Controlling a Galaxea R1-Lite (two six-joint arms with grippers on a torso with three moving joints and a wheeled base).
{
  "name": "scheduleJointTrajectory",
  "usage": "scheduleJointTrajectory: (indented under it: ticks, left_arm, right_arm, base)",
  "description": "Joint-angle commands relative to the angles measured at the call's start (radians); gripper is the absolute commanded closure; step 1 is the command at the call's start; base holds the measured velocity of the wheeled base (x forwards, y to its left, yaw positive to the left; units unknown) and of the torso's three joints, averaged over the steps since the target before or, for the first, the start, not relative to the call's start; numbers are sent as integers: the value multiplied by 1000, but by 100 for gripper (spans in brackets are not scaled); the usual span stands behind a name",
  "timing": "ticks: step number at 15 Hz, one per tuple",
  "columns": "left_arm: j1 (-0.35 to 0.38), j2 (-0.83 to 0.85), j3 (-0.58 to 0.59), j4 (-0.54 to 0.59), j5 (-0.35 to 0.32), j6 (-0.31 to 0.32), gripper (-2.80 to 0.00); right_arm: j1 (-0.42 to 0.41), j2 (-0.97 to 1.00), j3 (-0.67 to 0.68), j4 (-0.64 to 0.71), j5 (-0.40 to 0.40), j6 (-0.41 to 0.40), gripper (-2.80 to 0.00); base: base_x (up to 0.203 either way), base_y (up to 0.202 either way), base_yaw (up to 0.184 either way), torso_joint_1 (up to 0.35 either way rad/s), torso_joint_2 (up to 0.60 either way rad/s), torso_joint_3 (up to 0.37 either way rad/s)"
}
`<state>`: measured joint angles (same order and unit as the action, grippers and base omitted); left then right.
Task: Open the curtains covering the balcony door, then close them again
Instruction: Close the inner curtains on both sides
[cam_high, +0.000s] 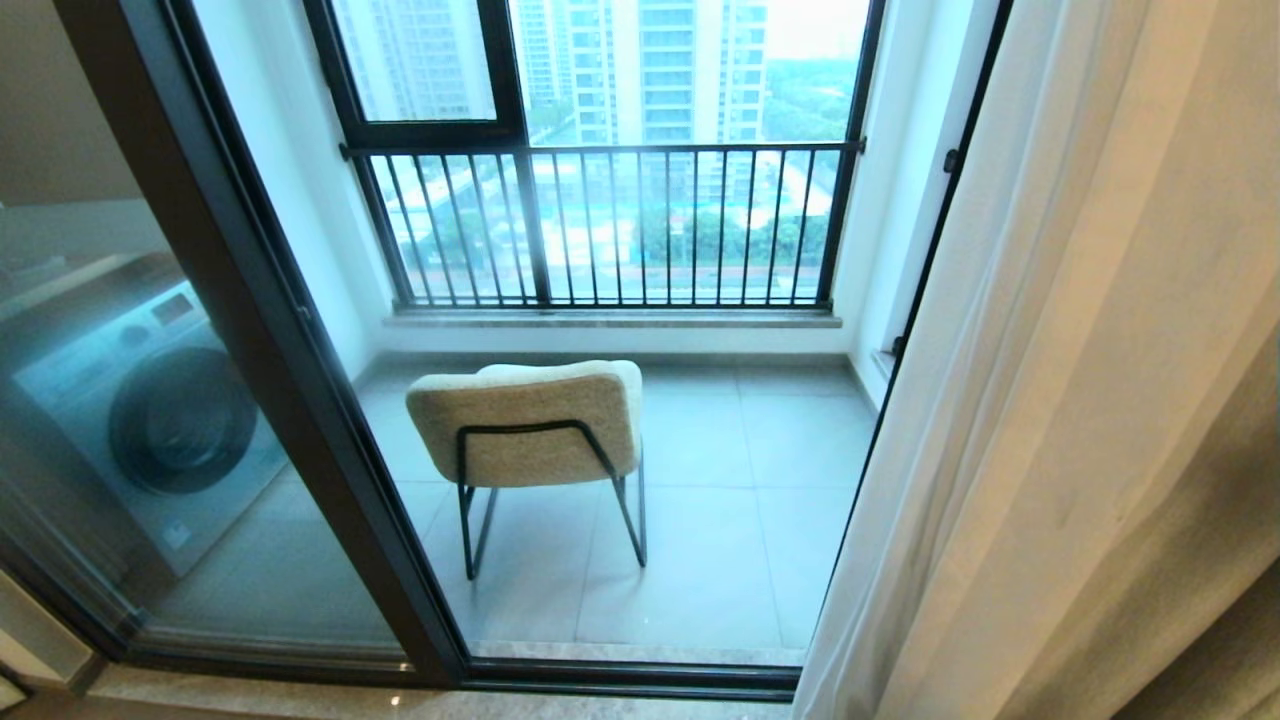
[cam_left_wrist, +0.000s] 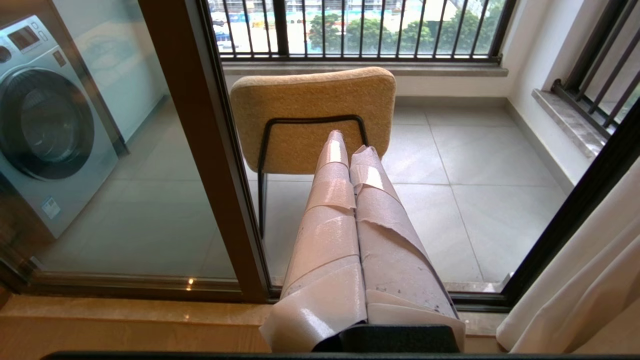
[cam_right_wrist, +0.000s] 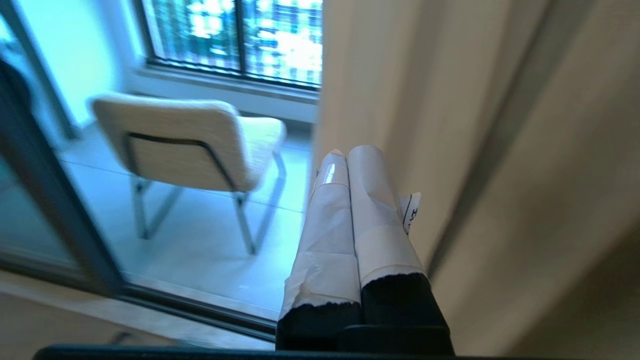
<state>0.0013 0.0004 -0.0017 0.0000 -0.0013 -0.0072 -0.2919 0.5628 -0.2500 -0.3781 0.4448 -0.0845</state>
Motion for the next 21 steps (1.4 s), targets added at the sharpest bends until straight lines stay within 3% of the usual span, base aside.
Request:
scheduleJointTrajectory:
  ticks: [1,4,9,15,17,19,21]
  left_arm:
    - [0,0,0,0,0,0,0]
    - [0,0,0,0,0,0,0]
    - [0,0,0,0,0,0,0]
    - [0,0,0,0,0,0,0]
    - [0,0,0,0,0,0,0]
    - [0,0,0,0,0,0,0]
    - [0,0,0,0,0,0,0]
  right_arm:
    - [37,-51,49,-5,-94,-54,0]
    - [72,-91,113,-9,-184,-79,0]
    - [113,-191,223,-18,-187,-91,0]
    - [151,-279,250,28,-186,-89,0]
    - [204,-279,250,40,-190,-87,0]
    - [270,-306,250,52,-225,-86,0]
    - [298,-363,250,107,-324,-84,0]
  base:
    - [0,0,0,0,0,0]
    - [0,0,0,0,0,0]
    - [0,0,0,0,0,0]
    - [0,0,0,0,0,0]
    - [0,0,0,0,0,0]
    - [0,0,0,0,0,0]
    - [0,0,0,0,0,0]
